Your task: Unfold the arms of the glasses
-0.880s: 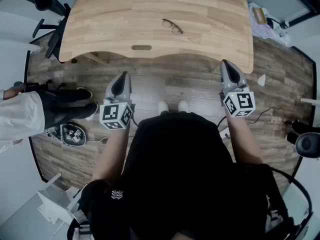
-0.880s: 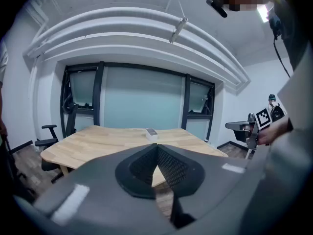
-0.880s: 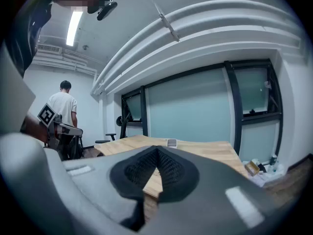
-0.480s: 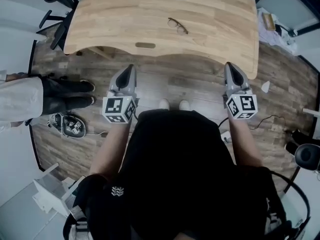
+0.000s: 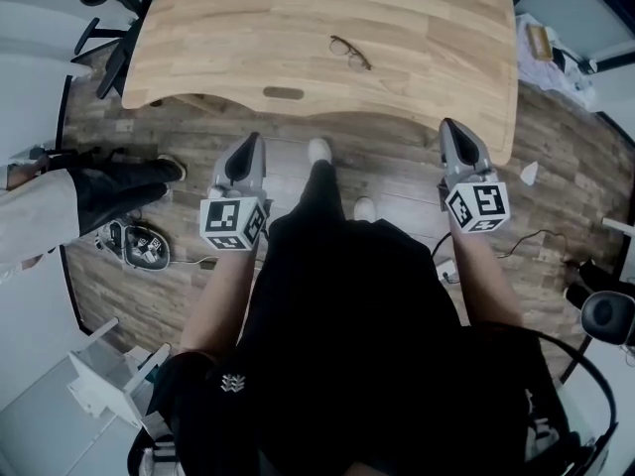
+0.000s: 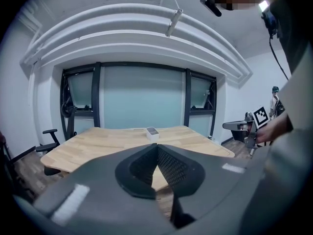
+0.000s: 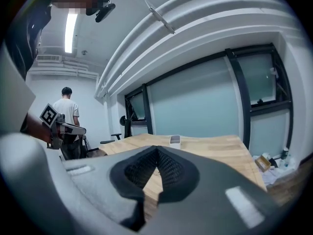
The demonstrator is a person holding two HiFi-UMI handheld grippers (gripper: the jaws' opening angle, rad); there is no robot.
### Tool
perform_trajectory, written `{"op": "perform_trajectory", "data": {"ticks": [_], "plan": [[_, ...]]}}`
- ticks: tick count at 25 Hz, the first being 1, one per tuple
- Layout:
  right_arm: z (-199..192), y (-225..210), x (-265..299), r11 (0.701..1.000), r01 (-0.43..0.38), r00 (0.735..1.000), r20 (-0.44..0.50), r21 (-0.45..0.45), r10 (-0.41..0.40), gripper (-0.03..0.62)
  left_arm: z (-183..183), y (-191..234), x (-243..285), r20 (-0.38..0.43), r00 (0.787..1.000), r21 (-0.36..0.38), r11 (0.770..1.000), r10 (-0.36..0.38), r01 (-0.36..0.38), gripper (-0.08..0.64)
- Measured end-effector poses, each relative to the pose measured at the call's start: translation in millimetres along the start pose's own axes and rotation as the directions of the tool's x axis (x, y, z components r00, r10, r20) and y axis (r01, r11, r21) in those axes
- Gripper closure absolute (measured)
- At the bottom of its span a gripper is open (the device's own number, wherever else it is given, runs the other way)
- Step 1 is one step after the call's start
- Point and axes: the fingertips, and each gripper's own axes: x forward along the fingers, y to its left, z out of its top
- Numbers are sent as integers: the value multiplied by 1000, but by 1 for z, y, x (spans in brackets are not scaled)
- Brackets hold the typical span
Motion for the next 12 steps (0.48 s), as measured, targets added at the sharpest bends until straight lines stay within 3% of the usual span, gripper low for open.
{"op": "perform_trajectory", "data": {"ticks": [7, 12], "plan": [[7, -14, 51, 996, 83, 996, -17, -16, -84, 592, 8, 30, 66, 15, 998, 9, 998, -67, 67, 554], [16, -8, 111, 995, 94, 994, -50, -30, -95, 591, 22, 69, 123, 22, 991, 23, 991, -132, 132, 554]]}}
